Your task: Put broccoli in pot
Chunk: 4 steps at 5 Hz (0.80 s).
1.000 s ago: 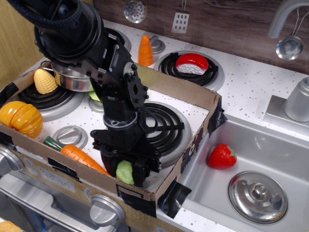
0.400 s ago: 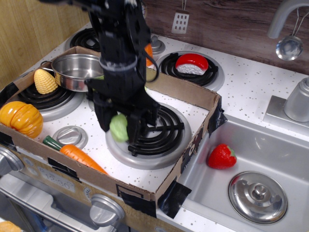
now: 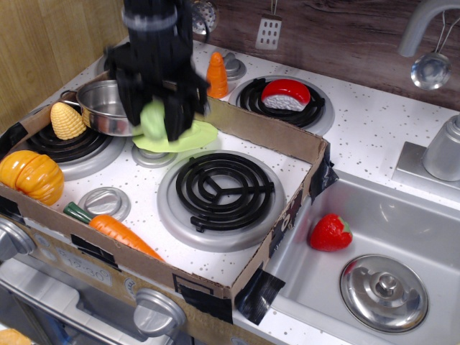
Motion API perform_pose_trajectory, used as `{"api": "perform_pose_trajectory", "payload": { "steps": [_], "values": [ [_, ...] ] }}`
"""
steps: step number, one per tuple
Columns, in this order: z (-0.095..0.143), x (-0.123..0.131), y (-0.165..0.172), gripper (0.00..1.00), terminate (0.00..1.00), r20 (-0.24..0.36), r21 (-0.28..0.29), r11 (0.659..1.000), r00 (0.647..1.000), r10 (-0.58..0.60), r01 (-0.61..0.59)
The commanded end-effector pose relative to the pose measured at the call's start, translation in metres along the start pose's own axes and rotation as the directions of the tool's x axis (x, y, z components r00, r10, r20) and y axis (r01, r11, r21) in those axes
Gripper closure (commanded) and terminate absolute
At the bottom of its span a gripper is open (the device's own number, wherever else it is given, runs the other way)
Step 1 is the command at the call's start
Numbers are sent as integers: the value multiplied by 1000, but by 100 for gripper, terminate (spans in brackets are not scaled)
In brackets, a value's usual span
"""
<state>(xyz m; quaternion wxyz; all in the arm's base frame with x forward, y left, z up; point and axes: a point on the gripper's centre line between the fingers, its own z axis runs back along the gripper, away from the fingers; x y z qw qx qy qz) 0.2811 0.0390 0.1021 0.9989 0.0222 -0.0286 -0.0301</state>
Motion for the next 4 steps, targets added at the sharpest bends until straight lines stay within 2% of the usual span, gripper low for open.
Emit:
{"api": "perform_pose_trajectory", "payload": {
  "steps": [1,2,3,4],
  "values": [
    [39,35,46,100,0,57,37,999,998,-4,2],
    [33,40,61,100,0,43,13,1000,999,-6,6],
    [33,46,76,100,0,-19,-18,1000,1000,-8,7],
    [34,49,83,100,0,-55,-44,999,998,15,-18]
  ]
}}
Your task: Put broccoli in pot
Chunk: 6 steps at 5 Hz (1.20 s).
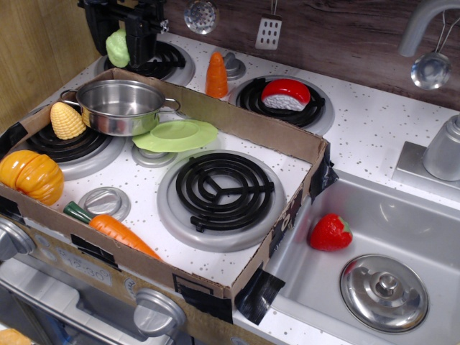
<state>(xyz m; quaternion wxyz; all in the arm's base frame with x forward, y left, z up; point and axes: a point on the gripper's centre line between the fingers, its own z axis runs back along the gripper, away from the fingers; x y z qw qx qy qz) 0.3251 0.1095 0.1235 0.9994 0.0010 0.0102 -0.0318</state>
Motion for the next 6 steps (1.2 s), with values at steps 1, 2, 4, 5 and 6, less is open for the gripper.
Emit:
{"api": "perform_pose_trajectory", "payload": {
  "steps": [1,2,4,5,6],
  "values": [
    [17,11,10,100,0,1,-17,999,1000,30,-30],
    [5,17,12,100,0,19,-22,1000,1000,12,-12],
    [-12,32,19,100,0,187,54,998,981,-50,40],
    [-9,36,22,0,0,199,68,995,977,-81,69],
    [-8,39,24,0,100,183,98,992,979,-94,77]
  ]
}}
